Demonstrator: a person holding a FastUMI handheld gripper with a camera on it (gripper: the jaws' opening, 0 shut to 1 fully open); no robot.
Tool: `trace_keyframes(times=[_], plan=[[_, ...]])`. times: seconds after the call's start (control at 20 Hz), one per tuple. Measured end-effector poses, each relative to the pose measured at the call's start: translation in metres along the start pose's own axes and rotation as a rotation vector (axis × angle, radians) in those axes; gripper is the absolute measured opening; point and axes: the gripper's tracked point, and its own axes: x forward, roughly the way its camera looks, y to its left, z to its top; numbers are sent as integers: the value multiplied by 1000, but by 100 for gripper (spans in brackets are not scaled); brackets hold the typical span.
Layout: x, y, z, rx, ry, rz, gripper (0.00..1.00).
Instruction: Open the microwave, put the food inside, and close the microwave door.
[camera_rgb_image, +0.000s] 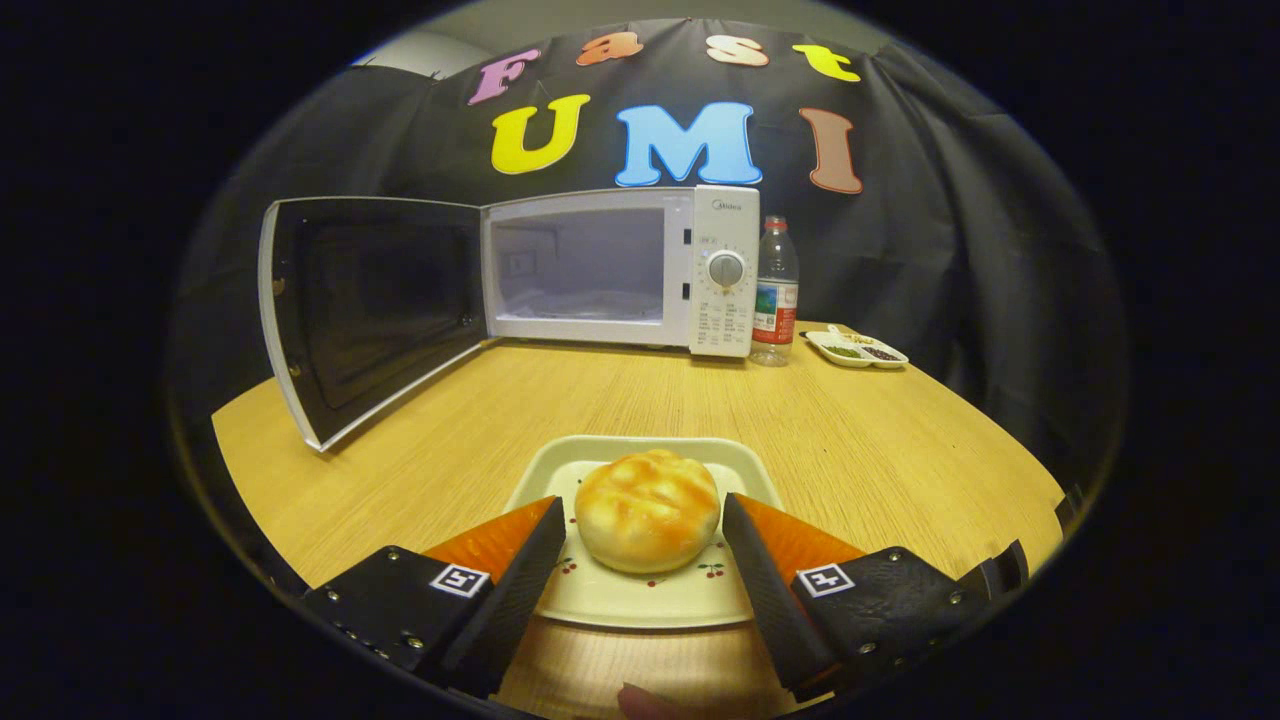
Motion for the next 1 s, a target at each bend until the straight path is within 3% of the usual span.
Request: trace_keyframes(times=[0.1, 0.25, 0.6, 1.0], plan=[[0, -2, 3, 28, 2, 6, 97], [-3, -4, 7, 64, 15, 29, 80], [-18, 26, 57, 22, -43, 92, 80], [30, 76, 133, -42, -72, 145, 80]])
